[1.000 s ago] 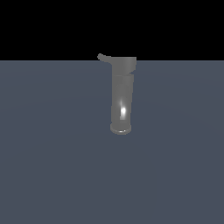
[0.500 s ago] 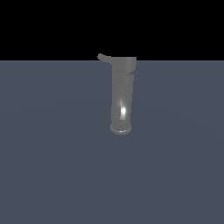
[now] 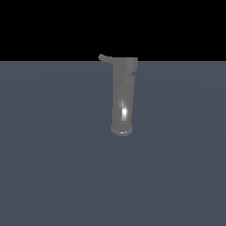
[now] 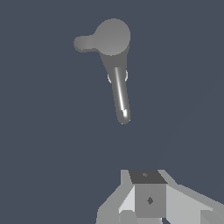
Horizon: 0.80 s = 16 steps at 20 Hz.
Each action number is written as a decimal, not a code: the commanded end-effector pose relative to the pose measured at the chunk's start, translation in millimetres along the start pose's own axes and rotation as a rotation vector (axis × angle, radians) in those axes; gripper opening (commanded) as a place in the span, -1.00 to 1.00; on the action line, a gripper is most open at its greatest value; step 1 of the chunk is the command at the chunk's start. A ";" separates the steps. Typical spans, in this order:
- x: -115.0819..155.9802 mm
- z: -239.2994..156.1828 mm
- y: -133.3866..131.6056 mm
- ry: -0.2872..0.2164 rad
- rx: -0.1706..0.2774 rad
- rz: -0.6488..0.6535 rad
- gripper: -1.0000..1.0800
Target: Turn on the faucet by rotating a designated handle.
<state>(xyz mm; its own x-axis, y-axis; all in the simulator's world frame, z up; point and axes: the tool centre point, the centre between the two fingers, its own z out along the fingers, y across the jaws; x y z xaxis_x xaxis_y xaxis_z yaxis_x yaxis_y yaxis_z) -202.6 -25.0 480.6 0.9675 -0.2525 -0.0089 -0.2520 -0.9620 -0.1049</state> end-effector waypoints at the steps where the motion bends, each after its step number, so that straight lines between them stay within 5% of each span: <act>1: 11.2 3.4 -3.3 -0.008 0.013 0.051 -1.00; 16: 90.8 40.6 -27.5 -0.063 0.057 0.439 -1.00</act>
<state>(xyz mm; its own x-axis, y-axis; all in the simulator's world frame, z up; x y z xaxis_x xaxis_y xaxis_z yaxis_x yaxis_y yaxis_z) -115.6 -18.2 446.8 0.7948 -0.5957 -0.1159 -0.6068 -0.7832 -0.1358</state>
